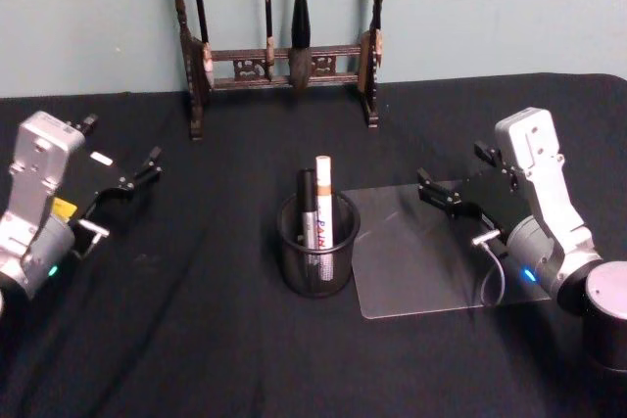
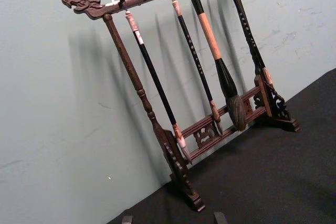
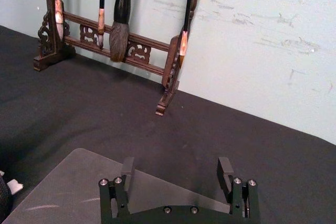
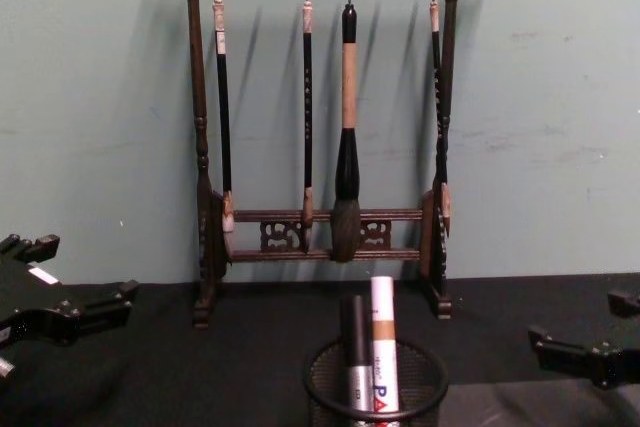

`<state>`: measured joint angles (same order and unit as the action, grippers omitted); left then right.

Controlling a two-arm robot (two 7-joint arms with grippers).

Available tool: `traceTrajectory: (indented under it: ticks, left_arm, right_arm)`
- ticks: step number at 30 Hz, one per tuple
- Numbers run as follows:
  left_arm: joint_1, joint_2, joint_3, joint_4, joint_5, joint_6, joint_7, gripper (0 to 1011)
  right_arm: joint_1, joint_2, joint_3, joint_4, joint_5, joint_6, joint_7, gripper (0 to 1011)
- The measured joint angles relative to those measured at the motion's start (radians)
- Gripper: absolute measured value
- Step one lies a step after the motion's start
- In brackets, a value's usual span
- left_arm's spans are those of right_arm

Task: Pick up the water-based marker from the table and place it into the pen holder.

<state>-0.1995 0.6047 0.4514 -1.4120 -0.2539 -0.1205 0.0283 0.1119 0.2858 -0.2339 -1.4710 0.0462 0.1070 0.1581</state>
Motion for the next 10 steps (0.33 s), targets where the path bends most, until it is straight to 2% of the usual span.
traceTrajectory:
  ticks: [10]
  left_arm:
    - [0.000, 0.000, 0.000, 0.000, 0.000, 0.000, 0.000, 1001]
  right_arm:
    - [0.000, 0.000, 0.000, 0.000, 0.000, 0.000, 0.000, 1002]
